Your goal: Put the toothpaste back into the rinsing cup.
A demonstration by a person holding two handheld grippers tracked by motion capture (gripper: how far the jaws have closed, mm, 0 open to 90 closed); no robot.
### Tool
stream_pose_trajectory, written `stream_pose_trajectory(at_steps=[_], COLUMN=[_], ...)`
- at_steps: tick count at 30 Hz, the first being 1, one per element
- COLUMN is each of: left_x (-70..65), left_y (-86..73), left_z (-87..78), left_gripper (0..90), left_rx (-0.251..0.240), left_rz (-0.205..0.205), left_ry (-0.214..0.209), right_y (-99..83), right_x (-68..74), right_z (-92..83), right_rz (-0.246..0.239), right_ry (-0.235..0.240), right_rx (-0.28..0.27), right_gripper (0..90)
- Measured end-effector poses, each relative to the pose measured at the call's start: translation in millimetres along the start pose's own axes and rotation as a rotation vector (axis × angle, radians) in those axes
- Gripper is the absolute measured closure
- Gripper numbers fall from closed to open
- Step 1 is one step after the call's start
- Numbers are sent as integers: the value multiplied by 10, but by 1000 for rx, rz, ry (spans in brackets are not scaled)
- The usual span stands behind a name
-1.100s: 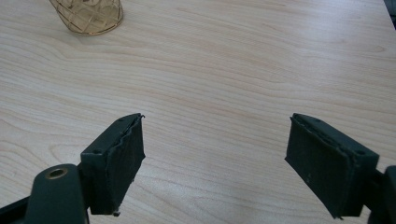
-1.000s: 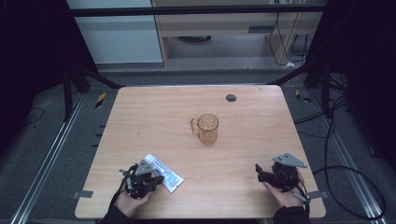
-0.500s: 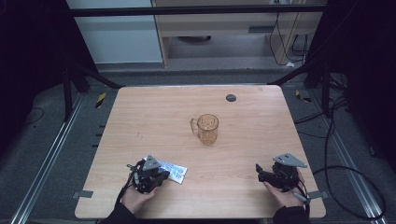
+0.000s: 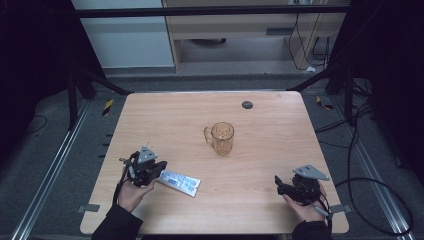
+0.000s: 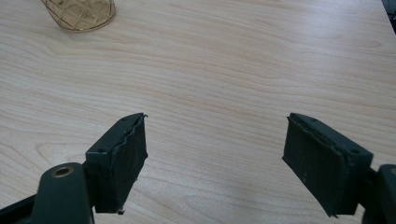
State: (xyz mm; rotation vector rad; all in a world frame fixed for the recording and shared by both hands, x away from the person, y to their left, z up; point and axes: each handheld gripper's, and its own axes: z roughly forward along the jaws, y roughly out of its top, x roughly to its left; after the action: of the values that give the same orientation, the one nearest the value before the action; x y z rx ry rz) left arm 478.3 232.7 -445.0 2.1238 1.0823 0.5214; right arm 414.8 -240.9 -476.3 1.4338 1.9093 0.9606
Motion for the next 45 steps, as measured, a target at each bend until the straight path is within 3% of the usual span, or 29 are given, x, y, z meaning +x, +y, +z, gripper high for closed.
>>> stream_pose_trajectory(at_steps=[7,14,19,45], left_x=[142,148,136,19], left_y=[-7,-49,-71,-297], left_z=[192,201,166,-101], left_gripper=[889,890,891,891], left_rx=[91,121,105,136], left_rz=[-4,4,8,16], left_ry=[-10,-40,-48,-84], right_y=[-13,-16,-17,-42], right_x=[-5,-4,-9,-39], right_z=[8,6,2,-11], right_rz=[-9,-11,-10,-17], right_ry=[-4,-2,1,-14], right_rx=[-5,-3,1,2], right_gripper=[216,214,214,214])
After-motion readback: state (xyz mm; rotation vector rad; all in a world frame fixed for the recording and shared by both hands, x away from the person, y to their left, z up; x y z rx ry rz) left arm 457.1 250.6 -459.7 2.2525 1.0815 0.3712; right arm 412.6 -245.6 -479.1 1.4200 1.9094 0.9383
